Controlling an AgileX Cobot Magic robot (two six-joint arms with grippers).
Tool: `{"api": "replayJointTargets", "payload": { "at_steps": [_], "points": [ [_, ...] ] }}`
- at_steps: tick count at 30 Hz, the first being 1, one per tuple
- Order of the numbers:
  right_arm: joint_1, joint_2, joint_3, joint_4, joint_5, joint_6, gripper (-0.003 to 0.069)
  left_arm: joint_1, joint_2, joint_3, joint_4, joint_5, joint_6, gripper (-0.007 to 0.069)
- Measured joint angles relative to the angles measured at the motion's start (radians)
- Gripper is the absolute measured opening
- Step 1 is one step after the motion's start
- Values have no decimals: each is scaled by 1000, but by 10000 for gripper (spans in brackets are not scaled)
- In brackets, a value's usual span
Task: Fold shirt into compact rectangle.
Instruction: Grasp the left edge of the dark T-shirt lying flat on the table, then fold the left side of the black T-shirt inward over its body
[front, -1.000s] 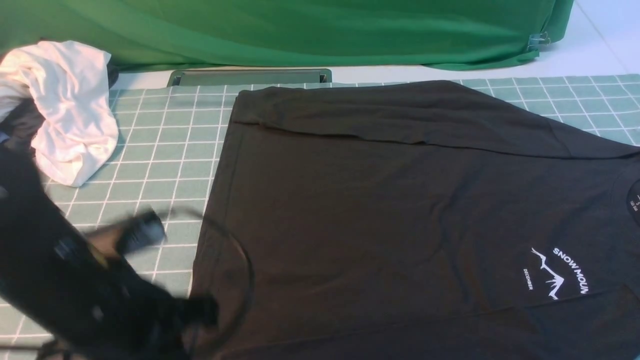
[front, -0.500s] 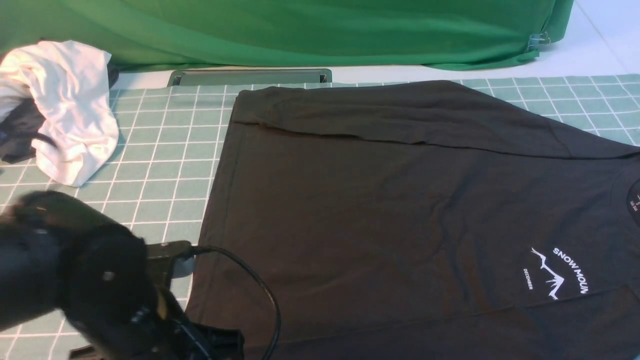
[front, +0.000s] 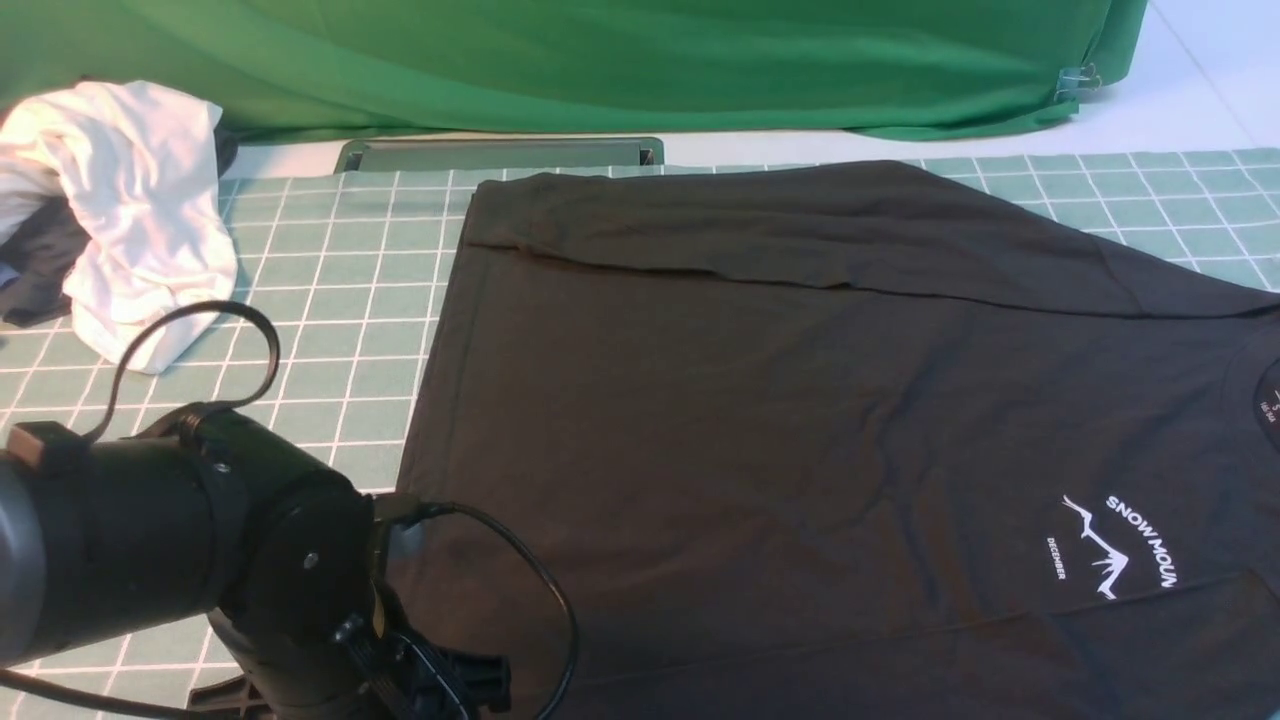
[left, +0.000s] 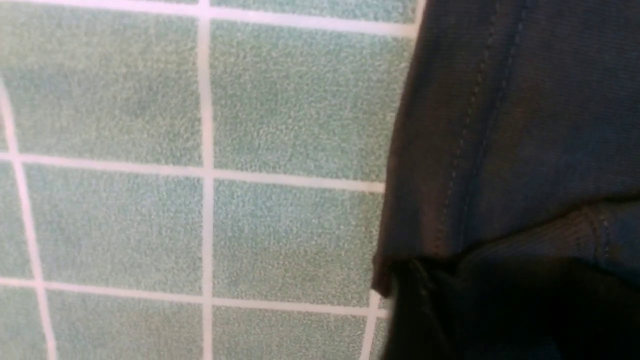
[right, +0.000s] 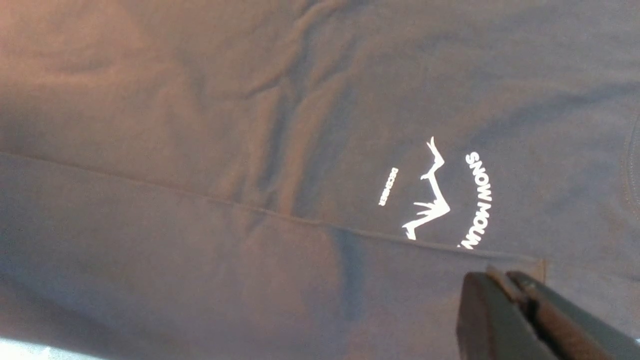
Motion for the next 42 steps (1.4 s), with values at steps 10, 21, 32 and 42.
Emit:
{"api": "replayJointTargets", "payload": {
  "at_steps": [10, 21, 32, 42],
  "points": [
    [0, 0, 0, 0, -3, 0, 38, 0, -61, -2, 4, 49, -25, 32],
    [0, 0, 0, 1, -3, 0, 52, 2, -192, -213, 57, 151, -70, 32],
    [0, 0, 0, 1, -10, 0, 72, 370, -52, -449, -88, 59, 167, 32],
    [0, 0, 0, 1, -18, 0, 90, 458, 44, -453, -196, 2, 309, 32]
  ]
}}
